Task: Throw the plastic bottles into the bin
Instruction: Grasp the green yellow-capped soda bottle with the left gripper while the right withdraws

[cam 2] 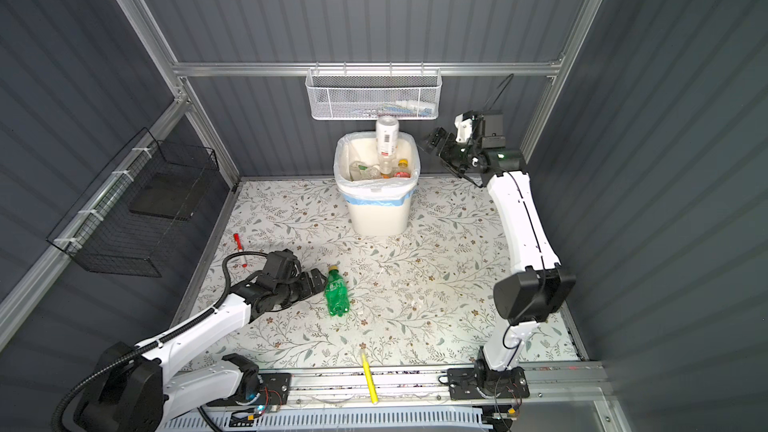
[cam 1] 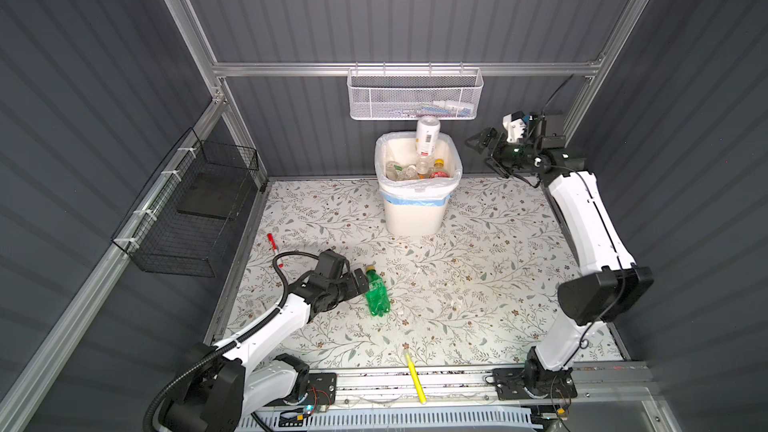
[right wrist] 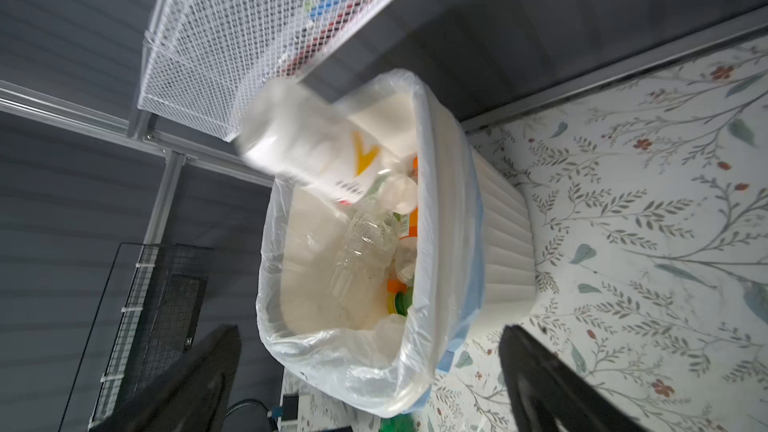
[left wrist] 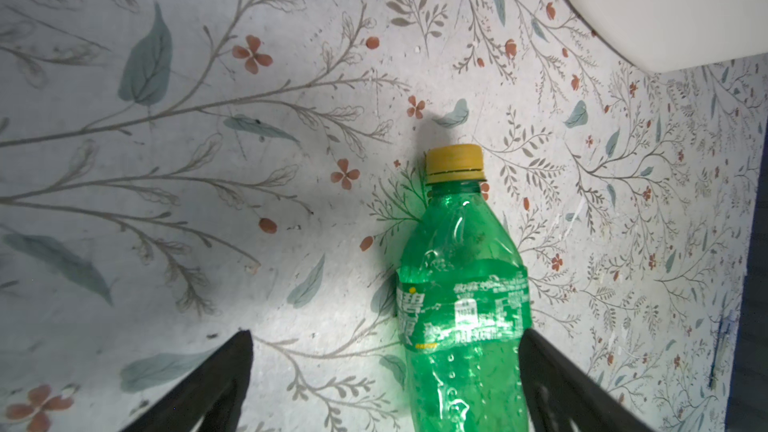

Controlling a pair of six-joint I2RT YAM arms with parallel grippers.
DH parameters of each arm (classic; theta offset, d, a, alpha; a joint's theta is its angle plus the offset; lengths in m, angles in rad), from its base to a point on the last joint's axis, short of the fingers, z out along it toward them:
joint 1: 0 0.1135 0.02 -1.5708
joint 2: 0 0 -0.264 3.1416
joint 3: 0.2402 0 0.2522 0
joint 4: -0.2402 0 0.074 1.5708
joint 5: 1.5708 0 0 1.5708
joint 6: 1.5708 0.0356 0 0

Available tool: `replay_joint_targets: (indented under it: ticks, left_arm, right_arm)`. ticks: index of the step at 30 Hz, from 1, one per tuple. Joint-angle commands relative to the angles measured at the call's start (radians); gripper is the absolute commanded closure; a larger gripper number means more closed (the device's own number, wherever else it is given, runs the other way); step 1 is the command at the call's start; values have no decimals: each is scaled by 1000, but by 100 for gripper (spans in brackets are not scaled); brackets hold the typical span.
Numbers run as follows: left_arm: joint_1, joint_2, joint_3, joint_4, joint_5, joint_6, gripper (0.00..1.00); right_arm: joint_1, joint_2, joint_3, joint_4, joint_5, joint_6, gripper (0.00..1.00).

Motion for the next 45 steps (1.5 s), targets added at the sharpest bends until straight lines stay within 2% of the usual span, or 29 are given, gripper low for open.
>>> replay_joint_targets:
  ticks: [1, 8, 15, 19, 26, 29, 45]
  left_arm:
    - [-29, 53, 35, 16, -21, -18, 1]
    - [-59, 193, 87, 64, -4, -6, 1]
    - [-74, 329, 129, 129, 33, 2, 1]
    - [-83, 383, 153, 150, 44, 7, 8]
    - [-91, 406, 148, 173, 48, 1, 33]
    - [-92, 395, 137, 174, 45, -6, 41]
    - [-93, 386, 104, 215, 29, -10, 63]
  right_arm:
    - [-34, -134, -191, 155, 26, 16, 1]
    - [-118, -311, -614, 280, 27, 59, 1]
    - [-193, -425, -831, 280, 32, 32, 1]
    - [-218, -437, -882, 280, 28, 16, 1]
    - [-239, -429, -962, 335, 7, 21, 1]
    - [-241, -424, -981, 344, 1, 26, 1]
    - [-247, -450, -1021, 337, -6, 27, 1]
